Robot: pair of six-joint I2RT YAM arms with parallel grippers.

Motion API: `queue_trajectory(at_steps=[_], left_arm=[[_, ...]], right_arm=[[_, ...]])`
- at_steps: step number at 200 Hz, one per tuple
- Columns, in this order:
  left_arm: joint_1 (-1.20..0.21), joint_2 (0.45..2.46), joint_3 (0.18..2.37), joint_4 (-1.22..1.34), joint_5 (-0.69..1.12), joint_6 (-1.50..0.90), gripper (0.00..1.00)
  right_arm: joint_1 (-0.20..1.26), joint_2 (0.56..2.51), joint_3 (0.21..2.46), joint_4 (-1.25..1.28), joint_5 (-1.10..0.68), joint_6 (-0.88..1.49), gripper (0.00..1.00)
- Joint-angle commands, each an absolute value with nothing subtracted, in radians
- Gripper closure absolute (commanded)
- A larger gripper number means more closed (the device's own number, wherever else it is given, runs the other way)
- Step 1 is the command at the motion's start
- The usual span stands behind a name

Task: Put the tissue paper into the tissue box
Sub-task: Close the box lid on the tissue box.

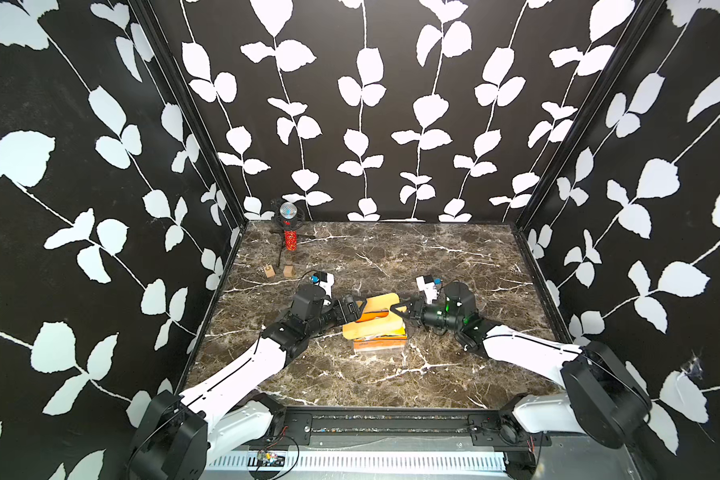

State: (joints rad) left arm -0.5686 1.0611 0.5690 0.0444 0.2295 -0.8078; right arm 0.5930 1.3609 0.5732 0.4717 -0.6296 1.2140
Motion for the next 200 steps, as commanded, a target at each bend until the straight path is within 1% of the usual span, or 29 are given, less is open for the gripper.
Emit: queue_trajectory(at_steps=[1,25,56,81,153,200], left_arm=[[-0.568,1.059,0.559,0.09,0.256,-0.819,0.01],[-0.569,1.061,0.566,0.086,0.258,-0.814,0.01],[-0.569,1.055,0.572,0.078,0.252,-0.803,0.01],[-0.568,1.05,0.572,0.071,0.245,-0.801,0.01],[-0.569,1.05,0.571,0.072,0.241,-0.799,0.01],[-0.569,1.051,0.57,0.072,0.242,-0.798,0.01]], right_arm=[[0.565,1.39,0.502,0.166,-0.529,1.102,1.0],[0.556,1.346,0.525,0.139,-0.534,1.101,1.0],[0.557,1.297,0.534,0.226,-0.552,1.173,1.0],[0.556,1.272,0.574,0.247,-0.577,1.204,1.0],[0.554,1.209,0.609,0.206,-0.568,1.195,1.0],[0.548,1.206,0.623,0.208,-0.561,1.176,1.0]])
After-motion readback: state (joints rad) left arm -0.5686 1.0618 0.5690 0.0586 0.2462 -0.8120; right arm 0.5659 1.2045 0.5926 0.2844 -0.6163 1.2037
